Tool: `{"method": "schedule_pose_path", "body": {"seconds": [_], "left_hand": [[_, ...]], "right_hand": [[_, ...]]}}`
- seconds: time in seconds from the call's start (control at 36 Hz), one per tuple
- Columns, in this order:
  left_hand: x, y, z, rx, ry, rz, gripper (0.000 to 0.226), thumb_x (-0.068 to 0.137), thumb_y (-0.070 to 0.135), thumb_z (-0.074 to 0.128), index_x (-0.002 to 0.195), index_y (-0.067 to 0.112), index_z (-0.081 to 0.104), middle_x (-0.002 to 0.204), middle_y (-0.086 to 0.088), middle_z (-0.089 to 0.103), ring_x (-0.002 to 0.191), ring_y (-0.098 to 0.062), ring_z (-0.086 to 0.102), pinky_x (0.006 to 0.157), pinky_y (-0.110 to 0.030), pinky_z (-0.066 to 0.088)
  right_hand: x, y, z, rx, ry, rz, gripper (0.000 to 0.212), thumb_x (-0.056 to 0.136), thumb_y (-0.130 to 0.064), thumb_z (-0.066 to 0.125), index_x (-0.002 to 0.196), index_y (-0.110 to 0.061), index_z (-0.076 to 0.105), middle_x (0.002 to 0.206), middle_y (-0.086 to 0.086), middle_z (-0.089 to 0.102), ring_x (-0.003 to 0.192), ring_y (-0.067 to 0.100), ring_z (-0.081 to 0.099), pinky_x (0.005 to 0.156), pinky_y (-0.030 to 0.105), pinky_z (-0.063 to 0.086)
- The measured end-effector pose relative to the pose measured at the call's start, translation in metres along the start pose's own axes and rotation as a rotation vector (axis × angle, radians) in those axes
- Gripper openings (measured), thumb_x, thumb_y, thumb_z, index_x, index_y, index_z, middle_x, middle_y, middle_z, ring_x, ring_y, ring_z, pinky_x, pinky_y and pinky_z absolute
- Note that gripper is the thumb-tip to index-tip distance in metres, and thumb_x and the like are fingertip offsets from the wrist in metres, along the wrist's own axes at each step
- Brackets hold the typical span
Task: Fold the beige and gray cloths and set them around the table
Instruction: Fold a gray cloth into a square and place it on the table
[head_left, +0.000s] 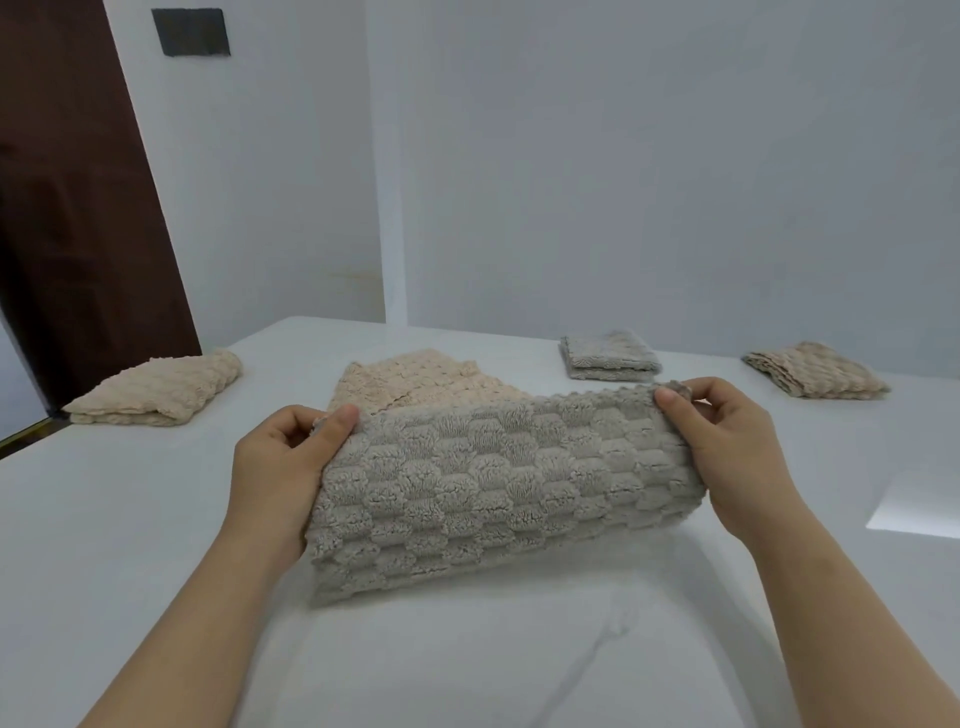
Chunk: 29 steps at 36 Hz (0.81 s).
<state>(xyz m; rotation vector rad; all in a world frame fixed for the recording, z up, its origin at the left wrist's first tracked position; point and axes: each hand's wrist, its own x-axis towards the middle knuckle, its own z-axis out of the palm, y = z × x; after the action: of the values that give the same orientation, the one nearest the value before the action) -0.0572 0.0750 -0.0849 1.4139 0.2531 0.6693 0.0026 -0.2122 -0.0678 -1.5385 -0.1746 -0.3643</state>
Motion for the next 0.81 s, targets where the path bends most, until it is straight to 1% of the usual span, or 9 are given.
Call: {"method": "schedule_pose_path", "body": {"seconds": [0.08,0.19,0.25,0.36,0.44,0.53,0.61,0.69,0.81], "left_hand": [[0.002,0.003,-0.003,-0.072,-0.104,-0.168,0.02,0.085,0.026,0.061,0.068,0.017,0.056,0.073,-0.001,0.06,0.067,-0.015,0.055,0.061,-0.026,0.044],[0.016,0.002,-0.006,-0.06,-0.17,-0.333,0.013,0.095,0.015,0.041,0.09,0.02,0.051,0.12,-0.007,0.055,0.097,-0.018,0.058,0.063,-0.014,0.042],[0.016,0.0,-0.01,-0.072,-0.254,-0.405,0.021,0.096,0.009,0.038,0.087,0.021,0.053,0.106,-0.005,0.058,0.073,-0.015,0.065,0.043,-0.016,0.048],[0.007,-0.011,-0.012,0.051,-0.326,-0.488,0.027,0.092,0.004,0.045,0.075,0.018,0.059,0.057,-0.004,0.06,0.039,-0.015,0.055,0.034,-0.014,0.042],[0.008,-0.016,-0.009,0.205,-0.327,-0.449,0.033,0.088,0.0,0.042,0.065,0.015,0.061,0.058,-0.004,0.054,0.05,-0.017,0.045,0.037,-0.015,0.035],[0.006,-0.019,-0.007,0.346,-0.399,-0.335,0.019,0.087,0.0,0.053,0.078,0.015,0.063,0.074,-0.006,0.057,0.062,-0.016,0.048,0.05,-0.02,0.04],[0.002,-0.021,-0.005,0.386,-0.44,-0.253,0.028,0.082,-0.004,0.061,0.09,0.022,0.061,0.103,-0.006,0.056,0.08,-0.02,0.057,0.069,-0.029,0.05],[0.003,-0.025,-0.005,0.448,-0.374,-0.123,0.036,0.08,-0.001,0.066,0.091,0.033,0.06,0.105,0.007,0.053,0.105,-0.024,0.055,0.094,-0.041,0.048],[0.004,-0.032,-0.001,0.583,-0.291,0.023,0.033,0.081,0.008,0.067,0.097,0.035,0.056,0.117,0.005,0.053,0.106,-0.017,0.053,0.089,-0.027,0.04]], "right_hand": [[0.0,-0.005,0.0,-0.035,-0.036,0.035,0.023,0.085,-0.019,0.063,0.065,-0.018,0.053,0.054,-0.004,0.061,0.052,0.014,0.056,0.055,0.027,0.048],[-0.001,-0.011,-0.001,-0.084,-0.092,0.15,0.025,0.085,-0.02,0.063,0.065,-0.013,0.05,0.05,-0.001,0.06,0.039,0.011,0.055,0.039,0.02,0.046],[-0.001,-0.009,-0.001,-0.141,-0.101,0.208,0.026,0.085,-0.022,0.064,0.065,-0.012,0.051,0.051,0.003,0.057,0.037,0.014,0.053,0.039,0.019,0.044],[-0.002,0.009,0.001,-0.163,-0.107,0.365,0.026,0.087,-0.019,0.063,0.065,-0.01,0.051,0.054,0.006,0.056,0.041,0.017,0.055,0.042,0.023,0.048],[-0.004,0.028,0.0,-0.223,-0.112,0.421,0.02,0.089,-0.015,0.059,0.071,-0.008,0.055,0.062,0.01,0.053,0.055,0.023,0.048,0.057,0.032,0.043],[-0.003,0.037,0.0,-0.3,-0.103,0.372,0.014,0.091,-0.014,0.055,0.078,-0.009,0.059,0.065,0.009,0.053,0.054,0.02,0.048,0.053,0.026,0.04],[-0.002,0.04,0.002,-0.317,-0.06,0.285,0.014,0.094,-0.017,0.05,0.083,-0.013,0.059,0.067,0.008,0.052,0.051,0.017,0.044,0.048,0.022,0.033],[-0.003,0.041,0.003,-0.313,0.003,0.22,0.014,0.095,-0.019,0.048,0.088,-0.013,0.058,0.066,0.008,0.051,0.048,0.016,0.042,0.045,0.021,0.03],[-0.006,0.044,0.006,-0.424,0.038,0.098,0.015,0.095,-0.023,0.046,0.085,-0.024,0.057,0.073,0.0,0.059,0.066,0.022,0.052,0.058,0.027,0.037]]}}
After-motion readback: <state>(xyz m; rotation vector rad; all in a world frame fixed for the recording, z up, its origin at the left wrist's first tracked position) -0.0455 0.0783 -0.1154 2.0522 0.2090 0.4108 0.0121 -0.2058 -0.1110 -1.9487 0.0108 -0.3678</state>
